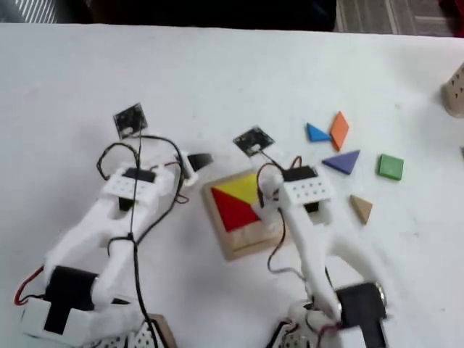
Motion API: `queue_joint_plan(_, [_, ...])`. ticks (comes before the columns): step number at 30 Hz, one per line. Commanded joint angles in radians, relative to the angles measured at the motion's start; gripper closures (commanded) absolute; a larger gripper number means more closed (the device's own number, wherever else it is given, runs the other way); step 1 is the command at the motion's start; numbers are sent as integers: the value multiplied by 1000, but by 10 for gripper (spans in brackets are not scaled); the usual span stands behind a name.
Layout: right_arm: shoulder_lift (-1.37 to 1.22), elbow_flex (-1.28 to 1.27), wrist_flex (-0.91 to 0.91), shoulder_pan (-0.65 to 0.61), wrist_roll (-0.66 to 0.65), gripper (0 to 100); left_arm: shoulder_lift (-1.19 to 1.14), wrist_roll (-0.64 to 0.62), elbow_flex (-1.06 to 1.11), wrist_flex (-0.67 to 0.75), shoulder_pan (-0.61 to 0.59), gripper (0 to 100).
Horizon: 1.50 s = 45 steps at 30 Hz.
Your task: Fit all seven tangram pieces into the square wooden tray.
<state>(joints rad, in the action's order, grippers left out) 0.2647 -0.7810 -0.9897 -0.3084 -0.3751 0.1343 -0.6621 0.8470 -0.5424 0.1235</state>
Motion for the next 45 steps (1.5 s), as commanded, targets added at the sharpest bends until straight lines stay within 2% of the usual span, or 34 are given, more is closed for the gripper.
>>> queue_joint_plan(1, [170,-28,22,-79,123,924,5,9,-34,20,-7,630])
queue_joint_plan(4, [240,-121,117,-151,186,924,5,9,-34,20,-7,630])
queue_joint_plan(7, [234,-239,269,-223,192,925,5,9,-34,20,-7,630])
queue_joint_plan(11, [168,-281,372,-188,190,925,5,9,-34,20,-7,630])
queue_joint_plan(14, [110,-229,314,-145,176,925,5,9,-34,20,-7,630])
queue_joint_plan(18, [62,-190,231,-114,43,926,5,9,-34,20,-7,630])
queue_joint_plan(26, [59,-189,116,-8,-83,926,5,9,-34,20,-7,630])
queue_joint_plan(29, [61,-189,111,42,-98,940,5,9,-34,20,-7,630])
queue_joint_plan(33, [94,-189,113,44,-94,942,5,9,-34,20,-7,630])
queue_joint_plan(37, [154,-184,71,39,-97,824,5,9,-34,20,-7,630])
queue_joint_plan(41, [222,-153,-36,-35,-144,686,5,9,-34,20,-7,630])
queue_joint_plan(45, [226,-157,-54,-113,-155,680,5,9,-34,20,-7,630])
